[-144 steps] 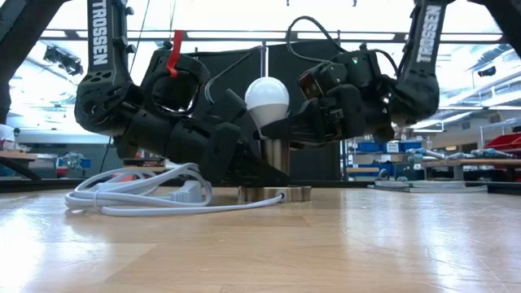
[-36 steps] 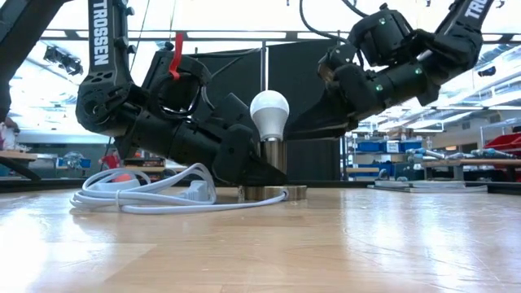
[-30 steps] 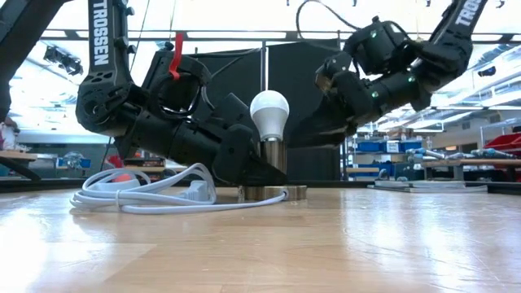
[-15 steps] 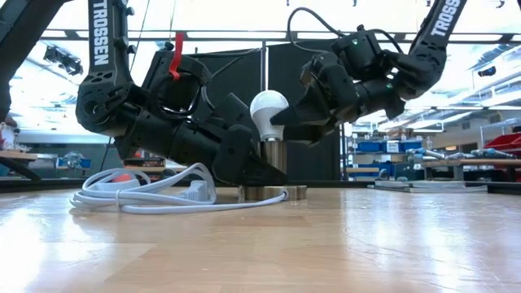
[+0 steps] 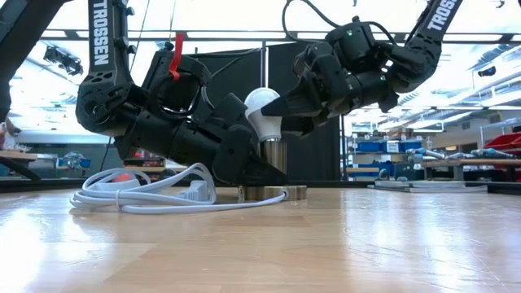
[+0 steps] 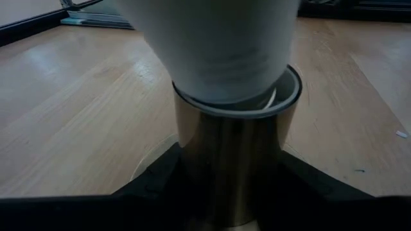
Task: Screw lightbulb
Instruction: Insert the lightbulb into the lamp holder
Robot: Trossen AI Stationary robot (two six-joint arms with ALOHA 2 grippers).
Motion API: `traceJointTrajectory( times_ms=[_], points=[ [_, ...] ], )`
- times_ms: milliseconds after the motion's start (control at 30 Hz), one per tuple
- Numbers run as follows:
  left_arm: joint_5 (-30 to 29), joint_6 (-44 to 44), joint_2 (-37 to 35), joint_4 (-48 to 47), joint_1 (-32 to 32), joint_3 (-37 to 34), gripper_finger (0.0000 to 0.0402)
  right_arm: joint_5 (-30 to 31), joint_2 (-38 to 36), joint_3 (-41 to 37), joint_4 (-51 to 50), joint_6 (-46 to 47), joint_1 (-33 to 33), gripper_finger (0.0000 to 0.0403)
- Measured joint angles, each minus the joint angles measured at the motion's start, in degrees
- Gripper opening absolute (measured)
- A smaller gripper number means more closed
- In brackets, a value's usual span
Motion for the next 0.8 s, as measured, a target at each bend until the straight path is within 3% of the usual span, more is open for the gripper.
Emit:
traceJointTrajectory(
  times_ms=[300,567,800],
  points=[
    [0.0,0.0,0.0,0.0,0.0,0.0,0.0177,2.12,0.0,0.0,-0.63,-2.34,0.66,0.0304],
    [-0.02,0.0,0.0,0.0,0.0,0.0,0.0177,2.48,0.0,0.0,-0.68,-2.55,1.62,0.0252],
    [-0.02,0.0,0.0,0.0,0.0,0.0,0.0177,2.76,0.0,-0.01,-0.73,-2.55,1.74,0.023]
  ],
)
